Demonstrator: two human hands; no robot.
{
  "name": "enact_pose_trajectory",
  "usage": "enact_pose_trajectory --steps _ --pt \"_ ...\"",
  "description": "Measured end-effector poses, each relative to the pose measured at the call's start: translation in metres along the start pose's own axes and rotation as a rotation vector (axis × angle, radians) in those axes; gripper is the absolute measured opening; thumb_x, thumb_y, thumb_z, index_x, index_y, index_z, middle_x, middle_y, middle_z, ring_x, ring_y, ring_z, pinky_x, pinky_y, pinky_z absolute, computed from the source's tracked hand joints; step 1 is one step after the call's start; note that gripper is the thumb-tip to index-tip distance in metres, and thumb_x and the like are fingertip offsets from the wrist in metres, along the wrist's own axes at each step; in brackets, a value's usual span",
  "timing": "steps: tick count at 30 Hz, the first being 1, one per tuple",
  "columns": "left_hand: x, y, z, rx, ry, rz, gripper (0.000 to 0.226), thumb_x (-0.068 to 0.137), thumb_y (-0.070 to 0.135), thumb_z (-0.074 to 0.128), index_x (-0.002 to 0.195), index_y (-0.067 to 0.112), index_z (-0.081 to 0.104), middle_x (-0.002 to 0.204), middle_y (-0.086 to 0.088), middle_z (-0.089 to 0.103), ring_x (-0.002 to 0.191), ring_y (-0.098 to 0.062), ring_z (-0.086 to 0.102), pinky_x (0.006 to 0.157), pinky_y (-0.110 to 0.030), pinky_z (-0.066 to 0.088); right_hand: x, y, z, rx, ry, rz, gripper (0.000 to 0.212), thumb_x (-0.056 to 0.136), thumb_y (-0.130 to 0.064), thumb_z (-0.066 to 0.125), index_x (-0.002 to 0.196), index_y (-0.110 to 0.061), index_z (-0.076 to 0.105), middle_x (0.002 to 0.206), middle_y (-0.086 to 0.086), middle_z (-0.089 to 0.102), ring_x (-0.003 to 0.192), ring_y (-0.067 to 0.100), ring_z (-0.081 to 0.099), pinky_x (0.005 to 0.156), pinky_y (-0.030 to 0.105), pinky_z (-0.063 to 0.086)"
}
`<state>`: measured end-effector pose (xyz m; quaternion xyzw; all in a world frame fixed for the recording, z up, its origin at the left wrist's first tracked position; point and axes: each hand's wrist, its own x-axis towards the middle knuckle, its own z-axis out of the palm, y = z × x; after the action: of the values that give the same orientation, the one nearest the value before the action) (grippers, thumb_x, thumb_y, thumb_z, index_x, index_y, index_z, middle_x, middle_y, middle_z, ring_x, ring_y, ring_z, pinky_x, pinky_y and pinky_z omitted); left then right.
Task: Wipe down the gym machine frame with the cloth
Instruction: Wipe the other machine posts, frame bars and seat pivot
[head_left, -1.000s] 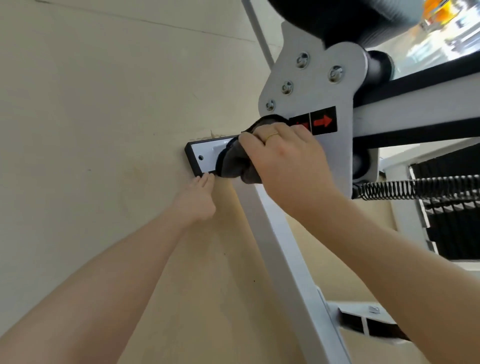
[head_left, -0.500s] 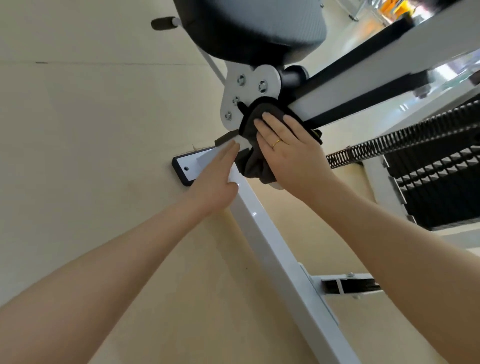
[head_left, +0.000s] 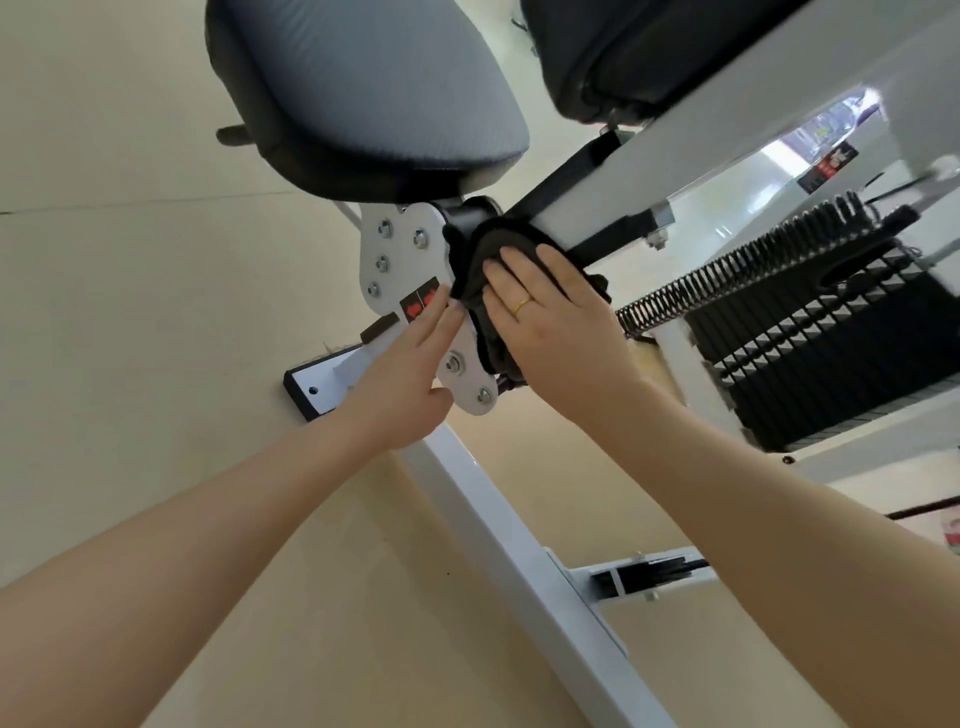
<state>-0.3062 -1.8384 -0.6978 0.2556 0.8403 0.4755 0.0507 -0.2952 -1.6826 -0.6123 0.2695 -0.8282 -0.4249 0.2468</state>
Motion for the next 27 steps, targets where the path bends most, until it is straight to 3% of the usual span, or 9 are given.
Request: enact_pose_trajectory --steps 4,7,10,13,16,18,22,24,27 --pt "0.0 0.001 0.003 -0.018 -0.001 -0.029 0.081 0.085 0.001 0.048 0.148 0.029 0.006 0.155 0.013 -0.007 0.139 -0.015 0.021 0.083 -0.021 0.034 -0.008 0.027 -0.014 0.047 0.127 0.081 0.051 0.097 -0.008 0.017 0.113 -0.007 0.066 0.122 0.009 0.063 0.119 0.025 0.056 0.107 0.039 0.028" --pt "0.002 0.013 0.003 -0.01 0.073 0.002 0.079 0.084 -0.001 0.049 0.148 0.025 0.011 0.156 0.009 -0.005 0.142 -0.011 0.007 0.1 -0.028 0.035 -0.024 0.063 -0.033 -0.015 0.258 0.144 0.037 0.096 -0.008 0.032 0.115 -0.009 0.063 0.127 0.008 0.06 0.122 0.025 0.053 0.107 0.04 0.032" --pt "0.011 0.03 0.0 0.028 0.207 0.128 0.08 0.079 -0.006 0.05 0.147 0.017 0.016 0.156 0.003 0.0 0.142 -0.012 0.005 0.105 -0.027 0.028 -0.033 0.093 -0.048 -0.127 0.291 0.181 0.03 0.095 -0.012 0.043 0.119 -0.01 0.061 0.131 0.007 0.057 0.125 0.024 0.05 0.107 0.041 0.035" --pt "0.02 0.049 -0.004 0.03 0.273 0.235 0.08 0.074 -0.004 0.045 0.147 0.014 0.018 0.156 -0.001 0.006 0.141 -0.011 0.01 0.106 -0.025 0.027 -0.033 0.097 -0.051 -0.13 0.336 0.251 0.029 0.095 -0.014 0.046 0.121 -0.01 0.061 0.132 0.008 0.056 0.126 0.025 0.05 0.107 0.041 0.036" --pt "0.024 0.066 -0.003 0.038 0.266 0.269 0.084 0.071 -0.006 0.046 0.147 0.016 0.016 0.155 0.003 0.006 0.126 -0.034 0.039 0.089 -0.02 0.037 -0.023 0.08 -0.042 -0.084 0.331 0.263 0.034 0.095 -0.012 0.04 0.122 -0.008 0.061 0.132 0.009 0.056 0.125 0.027 0.05 0.108 0.04 0.031" --pt "0.023 0.075 -0.004 0.038 0.251 0.227 0.089 0.072 -0.01 0.047 0.148 0.018 0.011 0.156 0.003 0.005 0.117 -0.039 0.044 0.083 -0.022 0.038 -0.017 0.07 -0.038 -0.074 0.273 0.236 0.037 0.095 -0.015 0.038 0.124 -0.008 0.059 0.134 0.009 0.055 0.127 0.026 0.048 0.109 0.038 0.027" --pt "0.019 0.082 -0.006 0.018 0.243 0.239 0.088 0.072 -0.01 0.046 0.148 0.017 0.011 0.156 0.001 0.005 0.132 -0.027 0.036 0.089 -0.034 0.043 -0.023 0.08 -0.046 -0.121 0.248 0.218 0.039 0.095 -0.019 0.037 0.126 -0.01 0.058 0.135 0.007 0.054 0.128 0.023 0.047 0.11 0.037 0.028" --pt "0.017 0.088 -0.009 0.015 0.251 0.254 0.087 0.072 -0.01 0.047 0.148 0.017 0.012 0.156 0.002 0.005 0.139 -0.018 0.023 0.087 -0.028 0.042 -0.031 0.094 -0.055 -0.136 0.32 0.275 0.037 0.095 -0.014 0.037 0.125 -0.009 0.059 0.134 0.008 0.055 0.127 0.023 0.049 0.11 0.038 0.029" --pt "0.017 0.1 -0.012 0.063 0.307 0.325 0.086 0.073 -0.012 0.046 0.148 0.015 0.013 0.153 0.009 0.005 0.139 -0.006 0.011 0.097 -0.018 0.03 -0.04 0.109 -0.063 -0.148 0.401 0.36 0.036 0.096 -0.011 0.036 0.124 -0.006 0.059 0.135 0.01 0.053 0.127 0.026 0.048 0.109 0.04 0.027"
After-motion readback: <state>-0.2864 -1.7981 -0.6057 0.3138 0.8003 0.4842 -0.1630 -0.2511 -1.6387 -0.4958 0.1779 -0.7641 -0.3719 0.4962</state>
